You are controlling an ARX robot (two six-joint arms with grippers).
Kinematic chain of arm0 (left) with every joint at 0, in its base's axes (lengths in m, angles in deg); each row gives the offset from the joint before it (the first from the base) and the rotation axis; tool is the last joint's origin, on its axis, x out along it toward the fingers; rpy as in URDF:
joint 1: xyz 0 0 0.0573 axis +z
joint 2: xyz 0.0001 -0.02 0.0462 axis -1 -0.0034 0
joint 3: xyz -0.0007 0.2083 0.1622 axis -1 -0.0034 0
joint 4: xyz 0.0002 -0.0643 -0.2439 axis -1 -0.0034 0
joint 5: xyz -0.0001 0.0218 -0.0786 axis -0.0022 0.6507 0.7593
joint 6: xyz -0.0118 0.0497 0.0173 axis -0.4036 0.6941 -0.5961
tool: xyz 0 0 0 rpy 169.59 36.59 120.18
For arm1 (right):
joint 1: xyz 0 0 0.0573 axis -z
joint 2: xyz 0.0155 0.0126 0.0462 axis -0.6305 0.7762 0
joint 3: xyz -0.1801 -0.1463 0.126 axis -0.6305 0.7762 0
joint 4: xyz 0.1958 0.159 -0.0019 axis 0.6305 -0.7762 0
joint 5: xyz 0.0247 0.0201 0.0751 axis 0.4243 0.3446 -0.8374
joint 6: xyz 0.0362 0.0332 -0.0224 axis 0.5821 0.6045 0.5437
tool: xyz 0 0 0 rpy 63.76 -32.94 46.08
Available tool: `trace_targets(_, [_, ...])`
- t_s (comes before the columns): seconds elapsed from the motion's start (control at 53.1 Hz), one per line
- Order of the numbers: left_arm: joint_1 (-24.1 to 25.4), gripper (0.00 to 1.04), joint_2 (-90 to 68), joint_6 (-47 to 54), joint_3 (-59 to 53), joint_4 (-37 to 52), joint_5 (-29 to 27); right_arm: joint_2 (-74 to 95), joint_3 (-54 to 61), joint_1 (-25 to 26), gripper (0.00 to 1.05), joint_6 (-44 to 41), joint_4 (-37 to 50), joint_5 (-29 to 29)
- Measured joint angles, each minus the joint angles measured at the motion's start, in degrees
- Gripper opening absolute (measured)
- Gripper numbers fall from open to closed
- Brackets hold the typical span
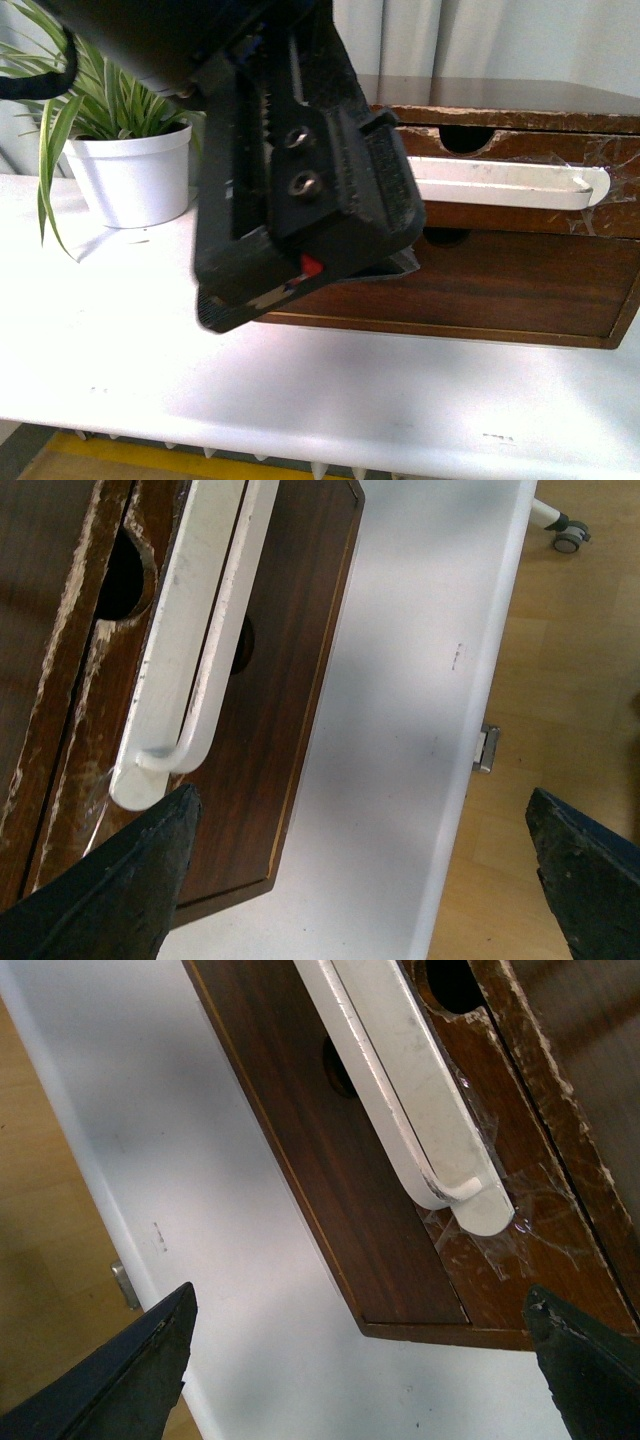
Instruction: Open drawer
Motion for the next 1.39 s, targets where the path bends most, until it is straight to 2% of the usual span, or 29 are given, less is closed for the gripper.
trace_targets(0.339, [-0.2, 0.99, -10.3, 4.2, 11.0, -6.6, 0.1, 5.9, -3.8, -2.3, 0.96, -4.4, -2.2, 0.9])
trace_targets(0.715, [1.0, 0.99, -18.0, 5.9, 18.6, -8.2, -0.5, 12.3, -7.5, -4.7, 0.96, -4.9, 0.5, 2.3])
trace_targets(1.393, [2.6, 0.99, -21.6, 6.3, 20.6, -7.8, -0.3, 19.2, -10.1, -7.1, 0.96, -3.0, 3.2, 4.6])
